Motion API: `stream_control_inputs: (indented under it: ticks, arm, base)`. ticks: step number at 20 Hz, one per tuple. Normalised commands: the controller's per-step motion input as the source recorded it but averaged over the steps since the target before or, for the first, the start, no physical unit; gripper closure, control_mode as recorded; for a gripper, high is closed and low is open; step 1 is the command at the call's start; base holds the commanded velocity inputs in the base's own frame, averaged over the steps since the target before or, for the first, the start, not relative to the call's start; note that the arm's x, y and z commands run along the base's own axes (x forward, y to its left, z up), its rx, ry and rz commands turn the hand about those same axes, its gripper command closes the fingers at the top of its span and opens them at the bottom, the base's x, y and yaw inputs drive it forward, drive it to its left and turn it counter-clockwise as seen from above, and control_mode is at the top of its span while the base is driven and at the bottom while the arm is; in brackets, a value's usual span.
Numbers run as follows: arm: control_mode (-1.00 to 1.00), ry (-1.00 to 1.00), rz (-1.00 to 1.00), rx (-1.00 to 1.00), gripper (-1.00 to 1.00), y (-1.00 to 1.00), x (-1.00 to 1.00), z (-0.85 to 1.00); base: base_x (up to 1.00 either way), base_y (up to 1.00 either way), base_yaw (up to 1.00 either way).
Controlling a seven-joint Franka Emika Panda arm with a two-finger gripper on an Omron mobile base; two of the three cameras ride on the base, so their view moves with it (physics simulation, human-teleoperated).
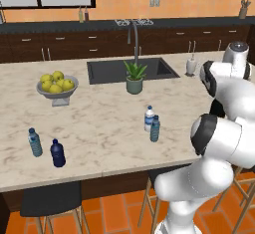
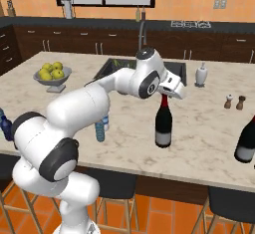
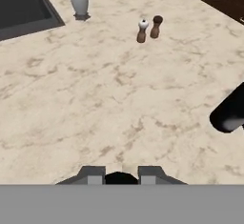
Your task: Move the plastic bottles in the middle to the plastics group, and the glass bottles in the middle to the glass group.
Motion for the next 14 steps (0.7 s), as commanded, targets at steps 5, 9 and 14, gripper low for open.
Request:
stream_control_inputs:
  ticks: [5,9,14]
  arm:
    - [-1.00,0.00,-0.21,0.00,1.00,-1.00,-0.40,-0.08]
    - [-1.00,0.00,-0.18,0.00,1.00,-1.00,-0.43,-0.01]
    - [-1.00,0.00,-0.17,0.00,1.00,-1.00,-0.27,0.00]
  base:
    - [0.00,0.00,0.00]
    - [0.00,0.00,0.00]
    - [0.00,0.00,0.00]
